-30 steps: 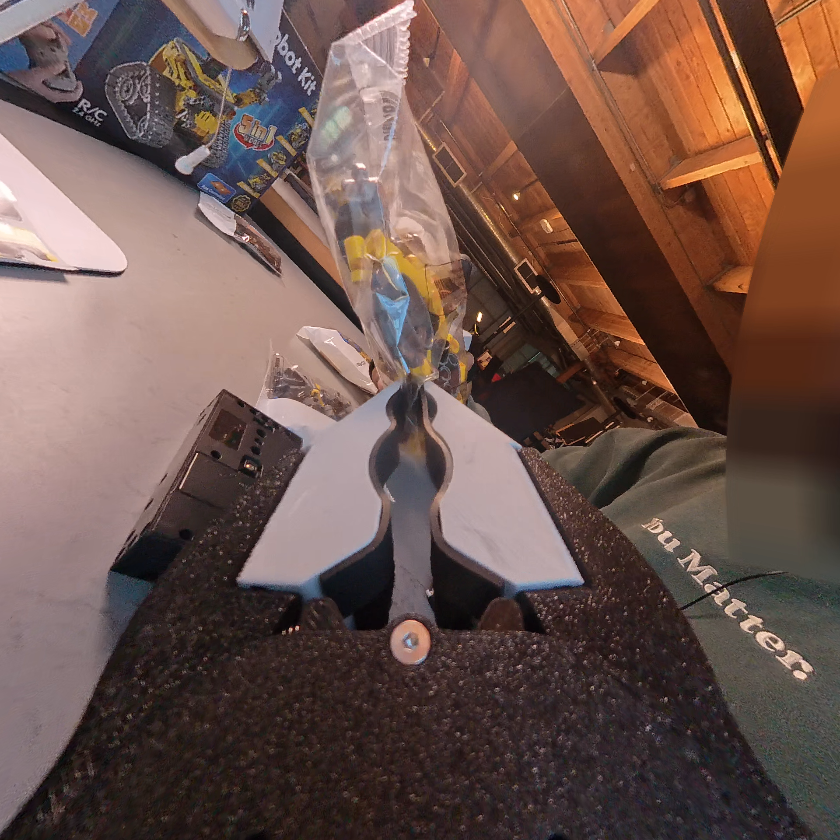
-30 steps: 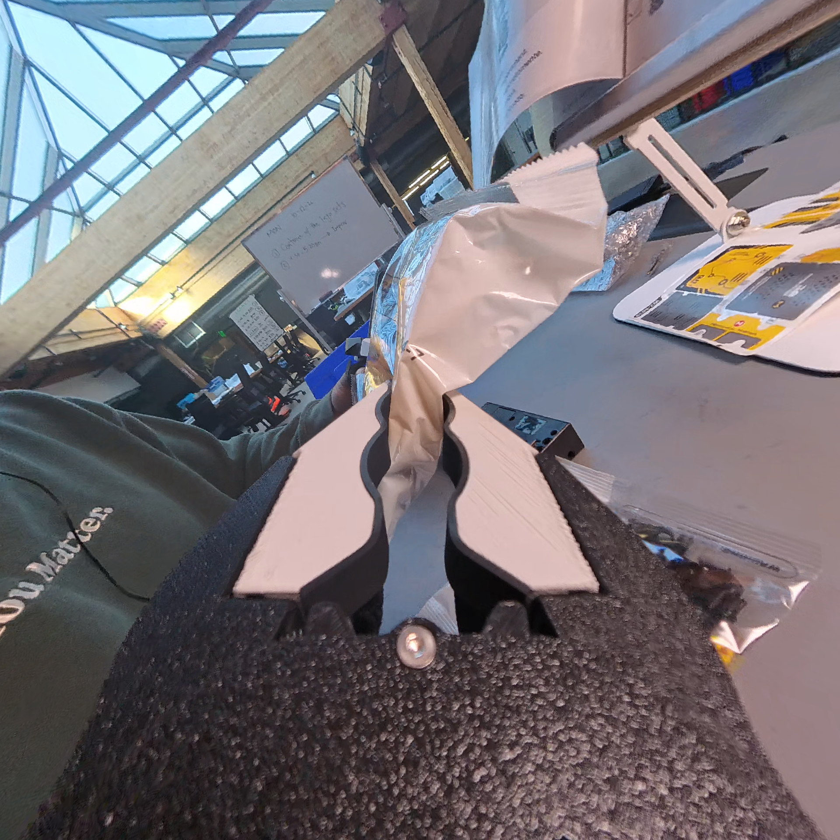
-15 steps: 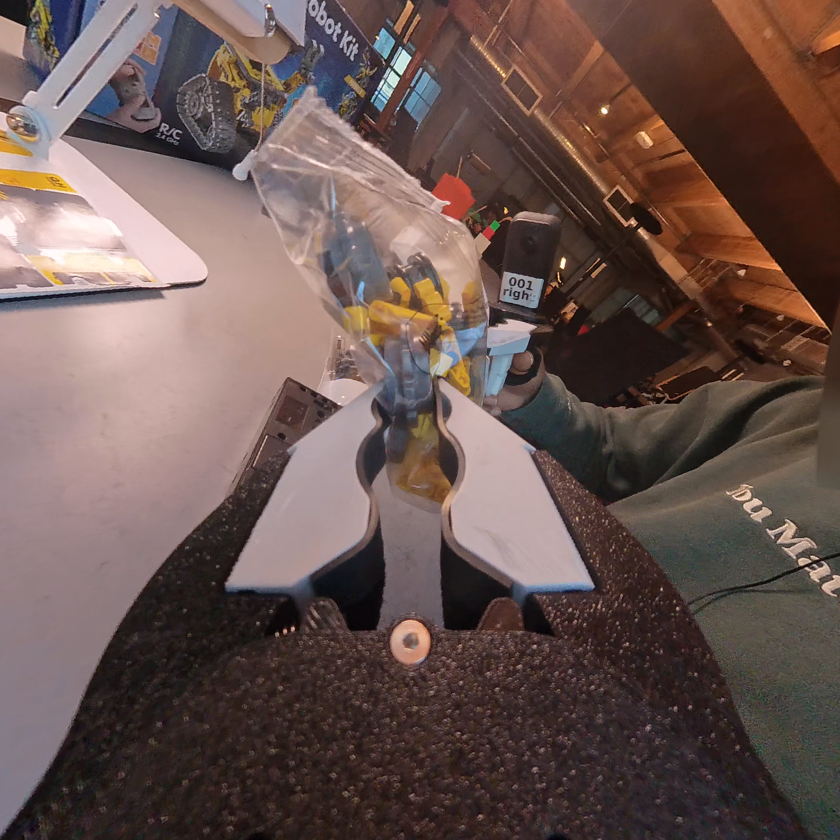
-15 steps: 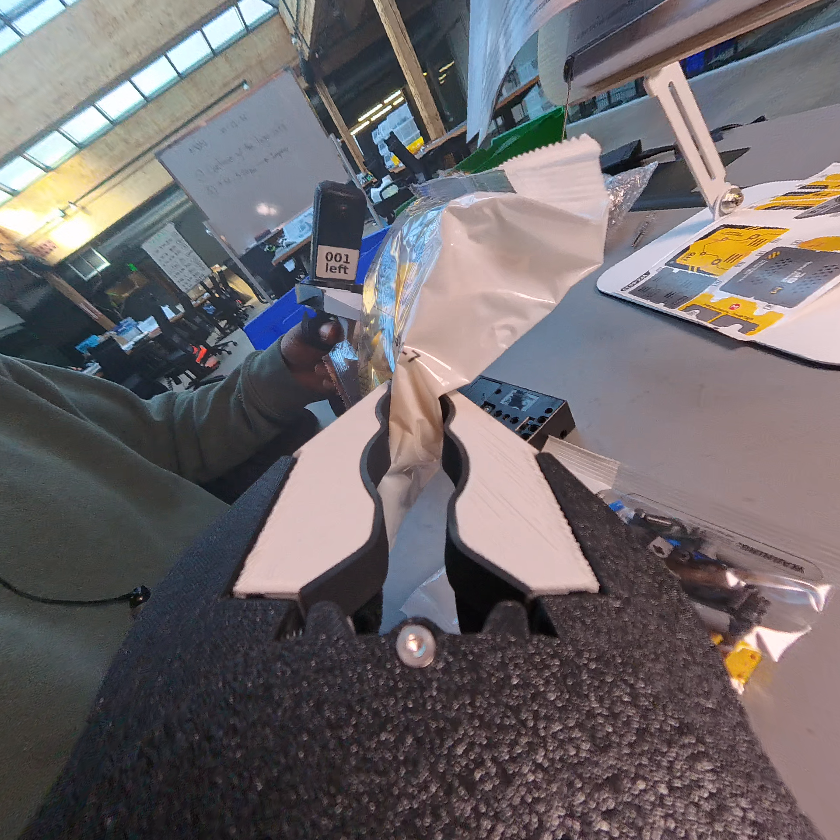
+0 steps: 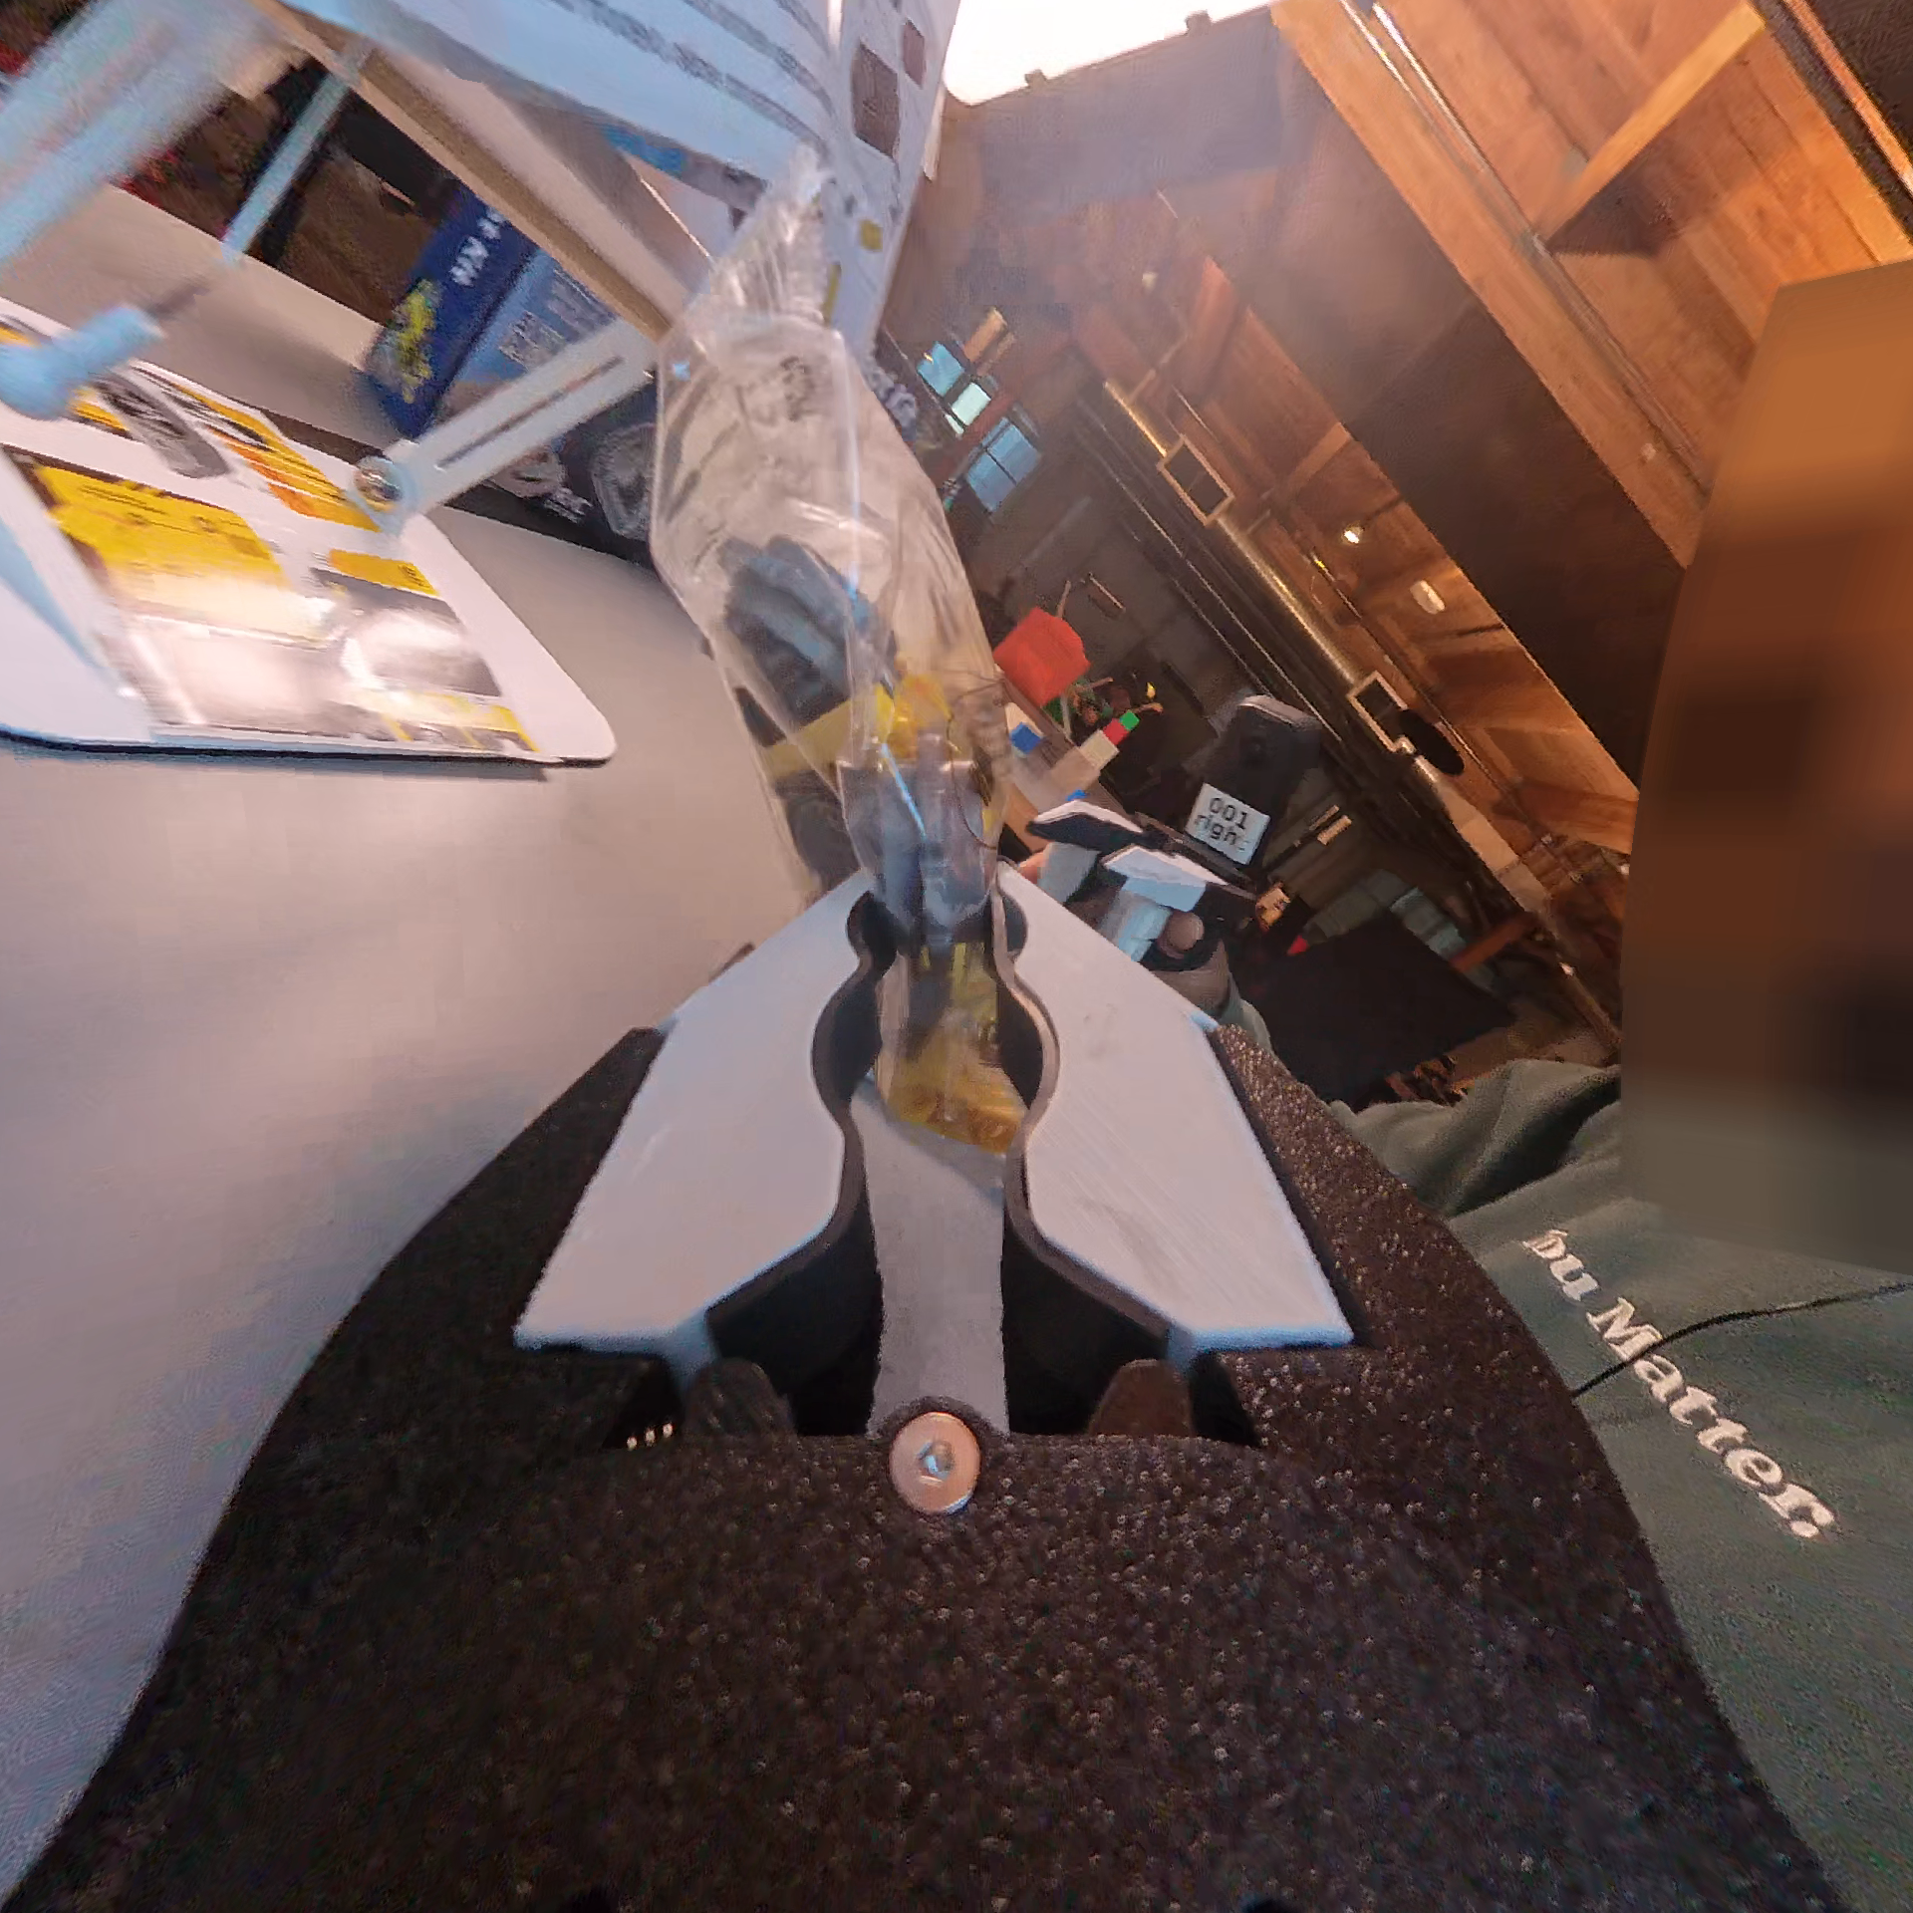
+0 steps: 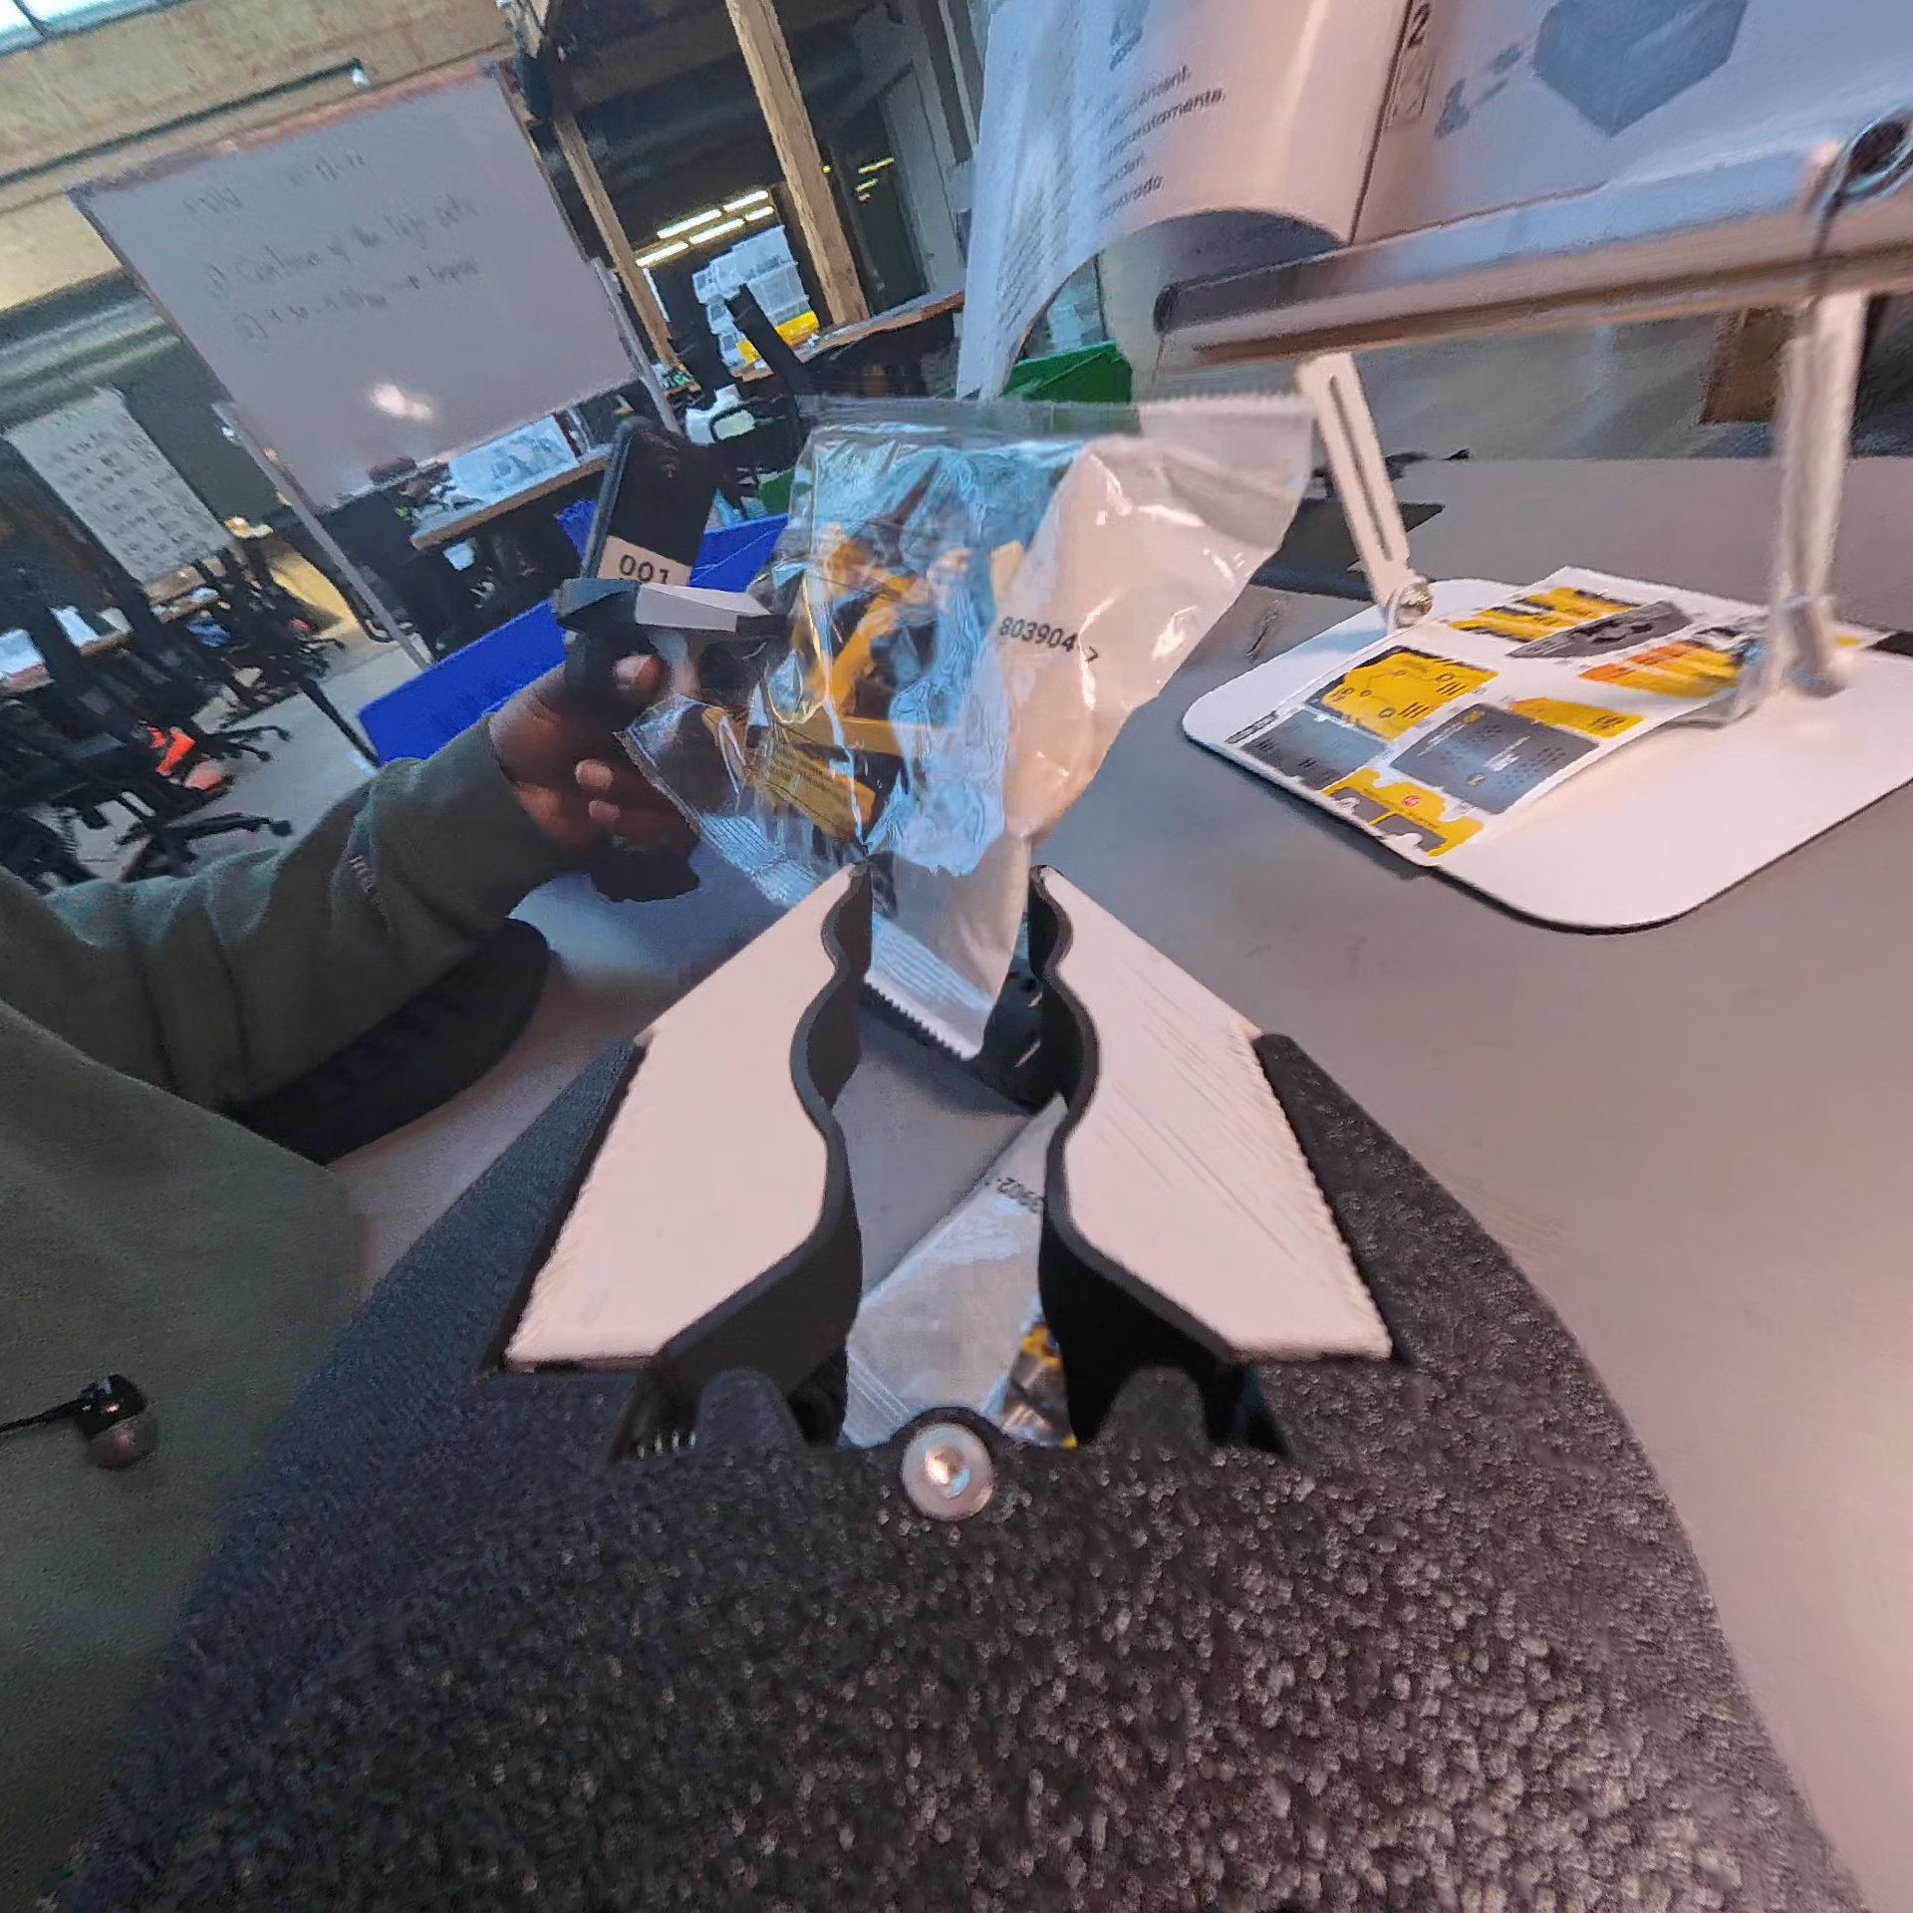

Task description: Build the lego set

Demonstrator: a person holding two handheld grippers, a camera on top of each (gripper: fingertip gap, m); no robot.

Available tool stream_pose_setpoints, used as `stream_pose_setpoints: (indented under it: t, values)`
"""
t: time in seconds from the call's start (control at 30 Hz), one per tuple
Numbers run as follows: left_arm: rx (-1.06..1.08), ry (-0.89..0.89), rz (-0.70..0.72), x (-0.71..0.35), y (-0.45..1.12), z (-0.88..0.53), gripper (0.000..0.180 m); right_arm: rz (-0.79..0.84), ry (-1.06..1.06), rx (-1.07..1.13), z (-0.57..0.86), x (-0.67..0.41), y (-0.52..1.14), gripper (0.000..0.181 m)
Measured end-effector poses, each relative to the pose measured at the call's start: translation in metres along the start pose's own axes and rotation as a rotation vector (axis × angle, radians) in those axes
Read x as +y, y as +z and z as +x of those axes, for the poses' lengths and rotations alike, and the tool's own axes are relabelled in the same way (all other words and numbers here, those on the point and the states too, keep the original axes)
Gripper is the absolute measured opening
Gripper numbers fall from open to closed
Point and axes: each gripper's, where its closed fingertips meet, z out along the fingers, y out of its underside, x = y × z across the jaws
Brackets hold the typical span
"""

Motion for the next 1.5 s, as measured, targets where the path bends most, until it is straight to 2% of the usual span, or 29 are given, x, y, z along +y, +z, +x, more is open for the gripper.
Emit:
stream_pose_setpoints:
  t: [0.1, 0.23, 0.4, 0.5, 0.6, 0.63, 0.7, 0.77, 0.87, 0.93, 1.0, 1.2, 1.27, 1.33, 1.4, 1.5]
  values:
    - [-0.118, -0.028, 0.053, -0.013, -0.027, -0.022, 0.015, -0.01, -0.123, 0.179, 0.037, -0.027, -0.032, 0.027]
    - [-0.298, -0.083, 0.116, -0.022, -0.06, -0.061, 0.015, -0.165, -0.285, 0.564, 0.141, -0.047, -0.104, 0.03]
    - [-0.454, -0.07, 0.128, -0.026, -0.08, -0.088, 0.016, -0.467, -0.203, 0.805, 0.275, -0.008, -0.172, 0.054]
    - [-0.61, 0.027, 0.119, -0.032, -0.093, -0.1, 0.033, -0.619, -0.161, 0.824, 0.315, 0.028, -0.178, 0.06]
    - [-0.789, 0.2, 0.096, -0.044, -0.106, -0.1, 0.052, -0.62, -0.132, 0.793, 0.321, 0.035, -0.169, 0.028]
    - [-0.846, 0.267, 0.102, -0.05, -0.11, -0.097, 0.058, -0.612, -0.144, 0.781, 0.319, 0.032, -0.166, 0.002]
    - [-0.931, 0.384, 0.114, -0.062, -0.116, -0.088, 0.067, -0.616, -0.25, 0.768, 0.311, 0.025, -0.161, 0.0]
    - [-0.961, 0.479, 0.151, -0.074, -0.117, -0.074, 0.067, -0.661, -0.398, 0.781, 0.299, 0.022, -0.161, 0.0]
    - [-0.98, 0.584, 0.196, -0.086, -0.116, -0.052, 0.067, -0.612, -0.539, 0.73, 0.259, 0.01, -0.149, 0.0]
    - [-0.907, 0.596, 0.208, -0.086, -0.106, -0.038, 0.061, -0.546, -0.646, 0.663, 0.22, -0.002, -0.137, 0.0]
    - [-0.732, 0.515, 0.186, -0.074, -0.081, -0.025, 0.058, -0.481, -0.736, 0.591, 0.177, -0.013, -0.121, 0.0]
    - [-0.076, -0.064, 0.023, 0.005, 0.012, 0.01, 0.064, -0.356, -0.865, 0.408, 0.063, -0.027, -0.065, 0.0]
    - [0.066, -0.215, -0.027, 0.028, 0.032, 0.024, 0.066, -0.304, -0.87, 0.38, 0.039, -0.037, -0.048, 0.0]
    - [0.139, -0.281, -0.064, 0.044, 0.046, 0.034, 0.067, -0.221, -0.865, 0.363, 0.018, -0.054, -0.034, 0.0]
    - [0.223, -0.338, -0.059, 0.049, 0.054, 0.047, 0.068, -0.124, -0.904, 0.348, -0.005, -0.073, -0.021, 0.0]
    - [0.352, -0.401, 0.048, 0.032, 0.051, 0.064, 0.07, -0.032, -1.072, 0.277, -0.045, -0.072, 0.0, 0.0]
